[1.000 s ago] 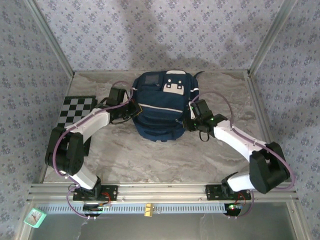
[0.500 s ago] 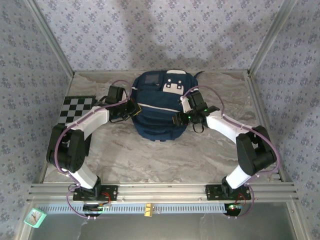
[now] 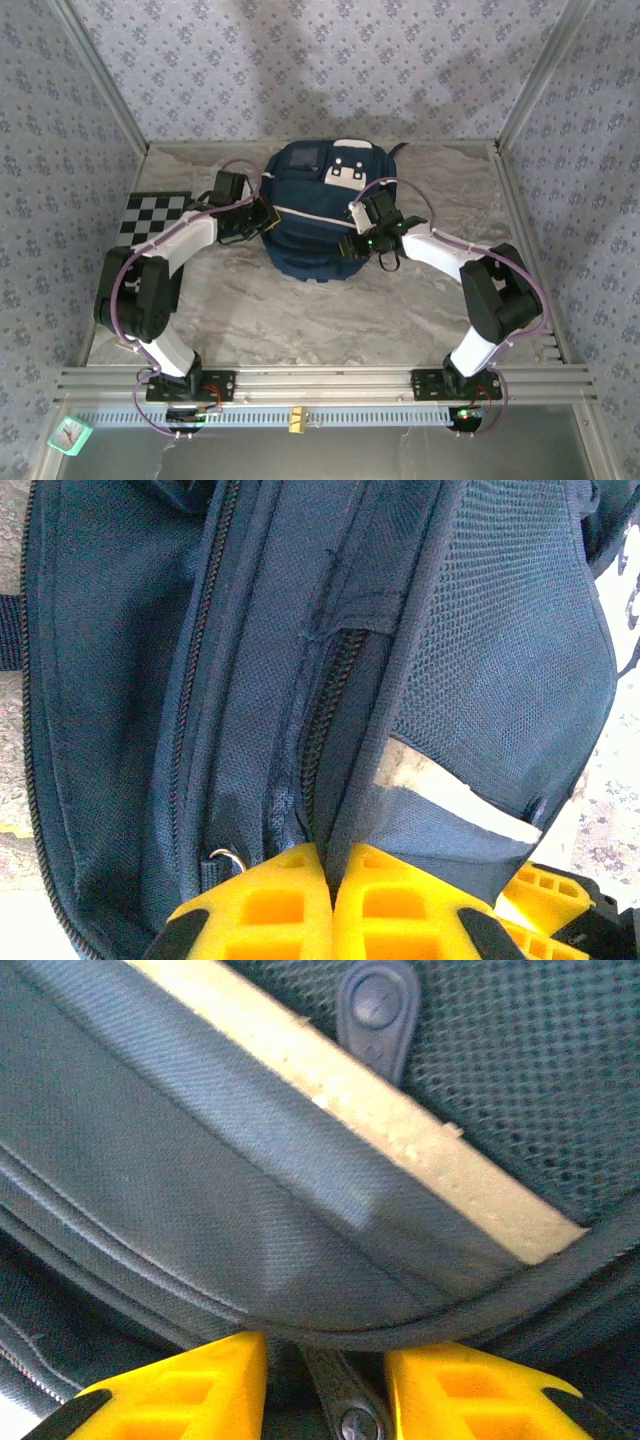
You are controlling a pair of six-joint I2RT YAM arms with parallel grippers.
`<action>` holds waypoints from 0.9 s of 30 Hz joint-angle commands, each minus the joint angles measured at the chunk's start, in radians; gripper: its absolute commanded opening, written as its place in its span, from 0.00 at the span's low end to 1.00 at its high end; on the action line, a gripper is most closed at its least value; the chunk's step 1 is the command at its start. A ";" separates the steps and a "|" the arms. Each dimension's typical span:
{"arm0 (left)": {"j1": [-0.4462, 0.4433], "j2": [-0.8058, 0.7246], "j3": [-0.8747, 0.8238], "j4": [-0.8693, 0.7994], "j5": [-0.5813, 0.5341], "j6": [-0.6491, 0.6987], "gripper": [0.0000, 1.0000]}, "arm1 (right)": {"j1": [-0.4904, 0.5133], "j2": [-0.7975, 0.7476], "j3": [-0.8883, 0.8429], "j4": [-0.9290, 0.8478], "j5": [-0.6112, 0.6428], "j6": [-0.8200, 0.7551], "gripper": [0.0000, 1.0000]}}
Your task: Pack the student bag
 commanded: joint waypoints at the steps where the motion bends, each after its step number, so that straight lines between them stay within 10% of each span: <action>1: 0.016 0.011 0.041 0.045 -0.004 -0.004 0.00 | 0.016 0.030 -0.008 -0.024 0.042 -0.017 0.36; 18: 0.066 0.050 0.146 0.005 0.011 0.023 0.02 | 0.174 -0.084 -0.034 0.021 0.239 0.155 0.00; 27: 0.052 -0.090 0.024 0.062 0.023 -0.122 0.59 | 0.264 -0.113 -0.059 0.118 0.315 0.303 0.00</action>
